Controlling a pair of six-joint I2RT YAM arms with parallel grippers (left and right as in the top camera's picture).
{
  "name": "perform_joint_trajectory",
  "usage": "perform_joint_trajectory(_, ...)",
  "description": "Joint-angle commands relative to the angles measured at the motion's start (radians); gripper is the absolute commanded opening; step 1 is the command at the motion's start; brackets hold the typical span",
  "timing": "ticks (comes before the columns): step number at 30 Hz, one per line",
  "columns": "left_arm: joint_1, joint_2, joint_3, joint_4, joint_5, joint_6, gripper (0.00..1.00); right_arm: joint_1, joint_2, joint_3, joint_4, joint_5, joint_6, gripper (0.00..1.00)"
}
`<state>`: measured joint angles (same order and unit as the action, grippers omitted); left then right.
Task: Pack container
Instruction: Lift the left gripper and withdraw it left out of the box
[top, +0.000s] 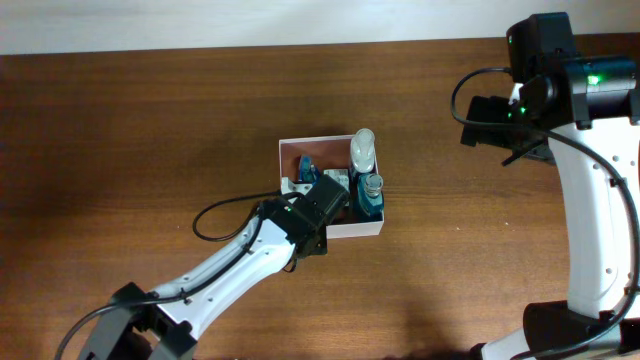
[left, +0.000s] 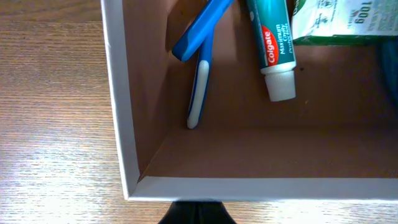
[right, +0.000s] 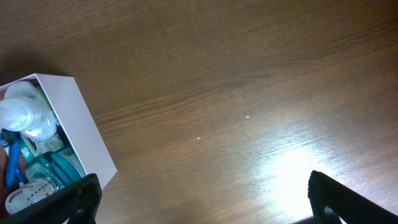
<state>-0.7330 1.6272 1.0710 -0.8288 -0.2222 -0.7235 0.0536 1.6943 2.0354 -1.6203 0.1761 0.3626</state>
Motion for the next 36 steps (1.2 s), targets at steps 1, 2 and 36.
perform_joint_trajectory(1, 0.000, 0.003, -0.006, -0.003, -0.017, -0.009, 0.00, -0.003, -0.001, 0.007, 0.001, 0.016, 0.000, 0.99)
perform_joint_trajectory(2, 0.000, -0.001, -0.006, -0.006, -0.007, -0.009, 0.00, -0.003, -0.001, 0.007, 0.001, 0.016, 0.000, 0.98)
perform_joint_trajectory(36, 0.375, -0.183, -0.005, -0.077, -0.074, 0.002, 0.99, -0.003, -0.001, 0.007, 0.001, 0.016, 0.000, 0.98)
